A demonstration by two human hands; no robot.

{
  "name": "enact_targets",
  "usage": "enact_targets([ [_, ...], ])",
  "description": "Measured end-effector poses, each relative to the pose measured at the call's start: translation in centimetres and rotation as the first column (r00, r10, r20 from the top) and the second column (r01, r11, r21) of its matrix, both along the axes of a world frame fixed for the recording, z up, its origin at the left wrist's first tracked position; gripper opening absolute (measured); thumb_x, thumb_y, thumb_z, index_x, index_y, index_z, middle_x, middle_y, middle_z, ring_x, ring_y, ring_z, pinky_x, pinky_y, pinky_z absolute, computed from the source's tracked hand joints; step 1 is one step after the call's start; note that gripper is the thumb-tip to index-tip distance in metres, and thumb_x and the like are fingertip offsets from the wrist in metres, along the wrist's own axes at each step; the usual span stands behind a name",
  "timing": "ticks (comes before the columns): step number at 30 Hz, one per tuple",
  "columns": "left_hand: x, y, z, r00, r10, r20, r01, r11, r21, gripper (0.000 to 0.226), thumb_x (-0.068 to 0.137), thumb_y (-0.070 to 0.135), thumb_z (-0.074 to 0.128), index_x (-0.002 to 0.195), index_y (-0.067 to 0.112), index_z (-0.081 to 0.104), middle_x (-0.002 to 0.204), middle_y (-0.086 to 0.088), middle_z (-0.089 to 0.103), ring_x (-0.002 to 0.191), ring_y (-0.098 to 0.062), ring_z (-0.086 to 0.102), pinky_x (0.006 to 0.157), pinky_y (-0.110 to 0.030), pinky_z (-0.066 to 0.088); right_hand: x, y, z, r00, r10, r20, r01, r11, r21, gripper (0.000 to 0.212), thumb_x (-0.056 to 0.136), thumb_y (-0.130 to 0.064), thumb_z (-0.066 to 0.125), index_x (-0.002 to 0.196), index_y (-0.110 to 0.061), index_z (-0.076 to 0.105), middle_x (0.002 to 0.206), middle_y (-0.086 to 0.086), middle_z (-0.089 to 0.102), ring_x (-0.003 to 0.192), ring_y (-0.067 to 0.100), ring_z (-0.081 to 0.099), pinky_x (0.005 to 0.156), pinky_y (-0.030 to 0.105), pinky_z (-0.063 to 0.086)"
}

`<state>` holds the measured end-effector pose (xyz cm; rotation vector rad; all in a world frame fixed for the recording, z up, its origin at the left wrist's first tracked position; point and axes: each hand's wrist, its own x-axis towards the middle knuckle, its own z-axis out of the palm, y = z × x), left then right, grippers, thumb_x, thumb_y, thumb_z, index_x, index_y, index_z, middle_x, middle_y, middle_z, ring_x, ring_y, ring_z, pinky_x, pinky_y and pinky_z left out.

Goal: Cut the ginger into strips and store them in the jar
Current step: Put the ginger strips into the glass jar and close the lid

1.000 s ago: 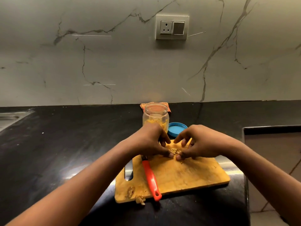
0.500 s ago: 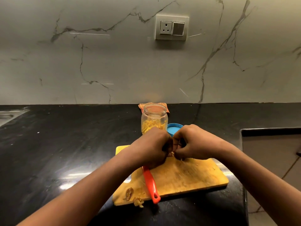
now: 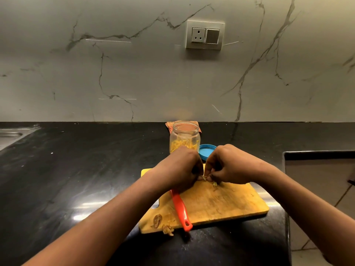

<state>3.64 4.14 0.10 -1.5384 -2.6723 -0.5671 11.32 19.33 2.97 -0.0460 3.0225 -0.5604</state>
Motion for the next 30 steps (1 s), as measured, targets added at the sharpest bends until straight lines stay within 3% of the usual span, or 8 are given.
enact_targets([
  [9, 0.0, -0.5, -0.2, 0.992, -0.111, -0.059, 0.109, 0.993, -0.034, 0.024, 0.094, 0.012, 0.062, 0.116, 0.016, 0.071, 0.107, 0.001, 0.072, 0.096, -0.009, 0.067, 0.087, -0.025, 0.057, -0.5, 0.2, 0.0, 0.999, 0.018, 0.029, -0.015, 0.994, -0.107, 0.005, 0.077, -0.011, 0.075, 0.080, -0.012, 0.071, 0.077, 0.001, 0.072, 0.068, 0.009, 0.070, 0.071, 0.029, 0.059],
  [16, -0.8, -1.5, 1.1, 0.987, -0.110, -0.116, 0.129, 0.976, 0.175, 0.021, 0.091, 0.010, 0.068, 0.111, 0.011, 0.073, 0.109, -0.002, 0.074, 0.097, -0.006, 0.068, 0.078, -0.003, 0.046, -0.7, 1.2, 0.9, 0.999, -0.010, -0.033, 0.003, 0.979, -0.202, 0.003, 0.079, -0.012, 0.073, 0.082, -0.011, 0.072, 0.075, 0.002, 0.072, 0.068, 0.012, 0.071, 0.068, 0.028, 0.059],
  [19, -1.8, -2.2, 2.4, 0.977, -0.064, -0.202, 0.120, 0.952, 0.280, 0.016, 0.088, 0.010, 0.071, 0.103, 0.010, 0.076, 0.100, -0.003, 0.076, 0.087, -0.008, 0.070, 0.078, -0.015, 0.055, -1.1, 1.8, 2.7, 0.994, -0.006, -0.107, -0.016, 0.978, -0.208, 0.003, 0.079, -0.012, 0.073, 0.082, -0.011, 0.073, 0.072, 0.001, 0.072, 0.067, 0.011, 0.070, 0.065, 0.025, 0.058],
  [24, -4.0, -2.2, 5.4, 0.970, 0.117, -0.213, -0.034, 0.933, 0.359, 0.018, 0.088, 0.013, 0.072, 0.105, 0.009, 0.075, 0.100, -0.004, 0.076, 0.078, -0.002, 0.063, 0.066, -0.004, 0.049, -3.8, 2.1, 6.7, 0.969, -0.005, -0.247, -0.049, 0.976, -0.214, 0.009, 0.079, -0.013, 0.073, 0.085, -0.006, 0.073, 0.077, 0.004, 0.073, 0.070, 0.012, 0.070, 0.068, 0.022, 0.057],
  [30, -6.7, -0.5, 7.5, 0.949, 0.297, -0.105, -0.258, 0.924, 0.281, 0.016, 0.083, 0.016, 0.076, 0.099, 0.010, 0.075, 0.099, -0.004, 0.075, 0.073, -0.004, 0.063, 0.063, -0.011, 0.049, -8.3, 0.5, 7.7, 0.942, -0.033, -0.334, -0.018, 0.989, -0.149, 0.007, 0.079, -0.008, 0.073, 0.086, -0.008, 0.074, 0.078, 0.003, 0.073, 0.066, 0.007, 0.070, 0.059, 0.015, 0.054],
])
